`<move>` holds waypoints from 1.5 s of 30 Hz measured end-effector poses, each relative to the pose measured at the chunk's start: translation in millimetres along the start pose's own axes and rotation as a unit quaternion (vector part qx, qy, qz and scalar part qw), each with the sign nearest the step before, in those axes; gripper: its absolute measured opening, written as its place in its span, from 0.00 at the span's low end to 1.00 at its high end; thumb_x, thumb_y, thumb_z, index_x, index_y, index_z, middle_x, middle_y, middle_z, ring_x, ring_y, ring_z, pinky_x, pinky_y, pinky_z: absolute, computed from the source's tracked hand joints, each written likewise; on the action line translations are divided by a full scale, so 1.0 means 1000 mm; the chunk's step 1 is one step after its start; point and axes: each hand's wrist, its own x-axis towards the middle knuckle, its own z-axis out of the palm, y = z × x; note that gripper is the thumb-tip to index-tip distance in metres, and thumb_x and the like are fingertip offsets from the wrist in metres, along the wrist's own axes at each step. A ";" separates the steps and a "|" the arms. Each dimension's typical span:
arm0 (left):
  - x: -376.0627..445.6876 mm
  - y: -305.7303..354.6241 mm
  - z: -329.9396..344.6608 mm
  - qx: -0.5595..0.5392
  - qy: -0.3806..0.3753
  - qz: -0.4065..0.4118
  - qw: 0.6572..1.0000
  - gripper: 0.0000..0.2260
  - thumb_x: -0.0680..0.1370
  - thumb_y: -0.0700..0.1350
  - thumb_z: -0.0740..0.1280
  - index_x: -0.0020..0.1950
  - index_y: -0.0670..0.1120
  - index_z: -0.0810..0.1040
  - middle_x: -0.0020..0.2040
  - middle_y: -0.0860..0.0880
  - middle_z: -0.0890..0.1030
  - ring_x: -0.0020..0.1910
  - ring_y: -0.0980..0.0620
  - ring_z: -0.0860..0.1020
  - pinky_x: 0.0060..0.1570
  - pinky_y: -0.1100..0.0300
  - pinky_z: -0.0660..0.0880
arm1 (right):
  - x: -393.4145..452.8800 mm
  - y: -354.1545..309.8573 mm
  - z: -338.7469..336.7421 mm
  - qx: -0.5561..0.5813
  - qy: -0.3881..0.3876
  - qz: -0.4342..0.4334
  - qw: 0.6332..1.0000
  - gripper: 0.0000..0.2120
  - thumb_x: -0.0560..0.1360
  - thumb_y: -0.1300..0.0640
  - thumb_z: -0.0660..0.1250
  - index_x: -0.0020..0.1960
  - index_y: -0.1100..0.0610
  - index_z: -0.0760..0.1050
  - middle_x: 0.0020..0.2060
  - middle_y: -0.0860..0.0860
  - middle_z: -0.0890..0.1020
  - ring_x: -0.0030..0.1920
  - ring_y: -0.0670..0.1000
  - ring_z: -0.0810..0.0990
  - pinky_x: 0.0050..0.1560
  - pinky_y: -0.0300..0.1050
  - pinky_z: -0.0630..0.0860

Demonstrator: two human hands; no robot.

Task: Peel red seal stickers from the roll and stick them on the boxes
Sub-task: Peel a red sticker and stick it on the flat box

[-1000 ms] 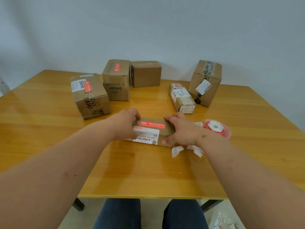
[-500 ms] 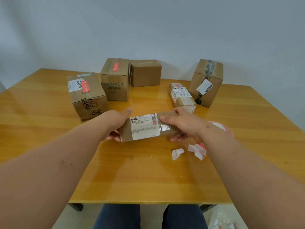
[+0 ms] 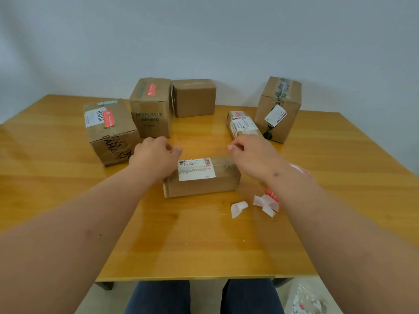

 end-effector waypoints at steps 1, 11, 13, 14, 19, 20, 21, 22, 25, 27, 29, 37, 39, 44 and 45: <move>-0.002 0.007 -0.001 0.001 0.017 0.018 1.000 0.19 0.79 0.59 0.60 0.64 0.49 0.75 0.62 0.44 0.74 0.62 0.42 0.72 0.61 0.42 0.72 | -0.002 0.001 -0.005 0.006 0.018 -0.005 1.000 0.12 0.80 0.51 0.57 0.53 0.52 0.78 0.49 0.50 0.81 0.47 0.49 0.77 0.39 0.41 0.70; -0.038 0.082 0.015 -0.065 0.023 0.148 0.987 0.12 0.79 0.49 0.65 0.63 0.52 0.76 0.64 0.49 0.74 0.63 0.47 0.72 0.64 0.45 0.71 | -0.055 0.062 -0.068 0.039 0.083 0.110 0.990 0.15 0.72 0.70 0.56 0.46 0.54 0.76 0.49 0.51 0.77 0.45 0.50 0.74 0.39 0.44 0.70; -0.050 0.094 0.025 -0.074 0.006 0.156 0.985 0.12 0.79 0.48 0.65 0.63 0.52 0.76 0.63 0.50 0.75 0.62 0.48 0.73 0.63 0.47 0.72 | -0.072 0.076 -0.073 0.037 0.074 0.108 0.991 0.14 0.70 0.71 0.57 0.43 0.56 0.76 0.43 0.51 0.77 0.39 0.49 0.72 0.34 0.42 0.68; -0.056 0.099 0.030 -0.077 -0.005 0.163 0.984 0.11 0.79 0.47 0.65 0.62 0.52 0.77 0.63 0.50 0.75 0.61 0.49 0.73 0.62 0.48 0.73 | -0.080 0.082 -0.073 0.035 0.062 0.103 0.992 0.13 0.70 0.71 0.58 0.41 0.56 0.76 0.41 0.51 0.76 0.39 0.50 0.72 0.33 0.42 0.66; -0.088 0.114 0.054 -0.123 -0.051 0.197 0.971 0.08 0.80 0.46 0.64 0.58 0.51 0.78 0.59 0.52 0.76 0.57 0.52 0.74 0.58 0.52 0.75 | -0.107 0.109 -0.061 0.078 0.044 0.064 0.994 0.15 0.66 0.71 0.64 0.37 0.51 0.77 0.50 0.52 0.74 0.52 0.51 0.72 0.44 0.34 0.67; -0.093 0.116 0.058 -0.132 -0.058 0.201 0.969 0.07 0.80 0.46 0.64 0.57 0.51 0.78 0.58 0.52 0.76 0.56 0.53 0.74 0.57 0.52 0.75 | -0.111 0.111 -0.060 0.088 0.051 0.054 0.993 0.14 0.66 0.71 0.65 0.39 0.52 0.78 0.51 0.51 0.73 0.53 0.50 0.72 0.43 0.30 0.66; -0.097 0.118 0.061 -0.140 -0.066 0.205 0.966 0.07 0.80 0.46 0.64 0.56 0.51 0.79 0.56 0.53 0.77 0.55 0.53 0.75 0.58 0.51 0.75 | -0.113 0.113 -0.058 0.088 0.056 0.042 0.994 0.14 0.67 0.71 0.66 0.42 0.53 0.79 0.52 0.51 0.73 0.54 0.50 0.72 0.43 0.28 0.65; -0.102 0.119 0.064 -0.145 -0.075 0.208 0.964 0.06 0.80 0.46 0.64 0.55 0.51 0.79 0.56 0.53 0.77 0.56 0.53 0.75 0.58 0.51 0.74 | -0.113 0.114 -0.057 0.080 0.058 0.030 0.995 0.14 0.67 0.70 0.67 0.44 0.52 0.79 0.52 0.50 0.72 0.55 0.49 0.71 0.45 0.30 0.65; -0.112 0.124 0.072 -0.155 -0.093 0.219 0.959 0.04 0.80 0.46 0.65 0.53 0.53 0.78 0.54 0.54 0.77 0.54 0.54 0.74 0.61 0.49 0.72 | -0.111 0.114 -0.053 0.033 0.047 -0.007 0.998 0.14 0.69 0.67 0.68 0.48 0.50 0.75 0.52 0.49 0.71 0.56 0.50 0.71 0.50 0.37 0.64; -0.116 0.128 0.075 -0.164 -0.097 0.224 0.956 0.04 0.80 0.46 0.65 0.52 0.54 0.77 0.53 0.55 0.77 0.52 0.55 0.74 0.61 0.49 0.72 | -0.108 0.114 -0.051 0.003 0.039 -0.015 0.999 0.13 0.70 0.65 0.68 0.50 0.51 0.74 0.53 0.50 0.71 0.55 0.52 0.73 0.53 0.44 0.69; -0.117 0.131 0.077 -0.177 -0.101 0.226 0.953 0.04 0.79 0.46 0.66 0.52 0.54 0.77 0.51 0.55 0.77 0.52 0.55 0.74 0.59 0.49 0.73 | -0.107 0.113 -0.049 -0.006 0.045 -0.023 0.999 0.10 0.71 0.63 0.69 0.50 0.53 0.76 0.52 0.50 0.72 0.54 0.53 0.74 0.54 0.51 0.72; -0.116 0.134 0.088 -0.158 -0.106 0.252 0.949 0.09 0.77 0.50 0.68 0.58 0.54 0.79 0.53 0.56 0.78 0.50 0.57 0.76 0.52 0.58 0.75 | -0.105 0.102 -0.045 -0.019 0.035 -0.039 0.998 0.05 0.70 0.58 0.73 0.45 0.52 0.81 0.51 0.47 0.74 0.58 0.55 0.67 0.60 0.49 0.66; -0.114 0.132 0.088 -0.176 -0.099 0.245 0.948 0.05 0.78 0.48 0.68 0.52 0.53 0.81 0.46 0.56 0.79 0.44 0.57 0.76 0.45 0.60 0.74 | -0.105 0.097 -0.045 -0.002 0.021 -0.042 0.999 0.04 0.70 0.57 0.74 0.44 0.51 0.80 0.51 0.47 0.75 0.58 0.54 0.66 0.60 0.48 0.66; -0.107 0.127 0.079 -0.203 -0.125 0.231 0.943 0.09 0.79 0.45 0.67 0.39 0.53 0.77 0.32 0.56 0.75 0.32 0.58 0.70 0.33 0.64 0.66 | -0.105 0.092 -0.050 0.019 0.011 -0.024 0.999 0.07 0.70 0.53 0.75 0.41 0.46 0.77 0.52 0.46 0.75 0.59 0.52 0.66 0.62 0.51 0.66; -0.106 0.126 0.077 -0.215 -0.137 0.225 0.941 0.10 0.79 0.45 0.67 0.38 0.53 0.76 0.32 0.55 0.75 0.31 0.58 0.70 0.32 0.65 0.66 | -0.104 0.091 -0.051 0.021 0.006 -0.025 0.999 0.06 0.70 0.53 0.75 0.41 0.46 0.78 0.52 0.46 0.75 0.60 0.52 0.66 0.63 0.52 0.66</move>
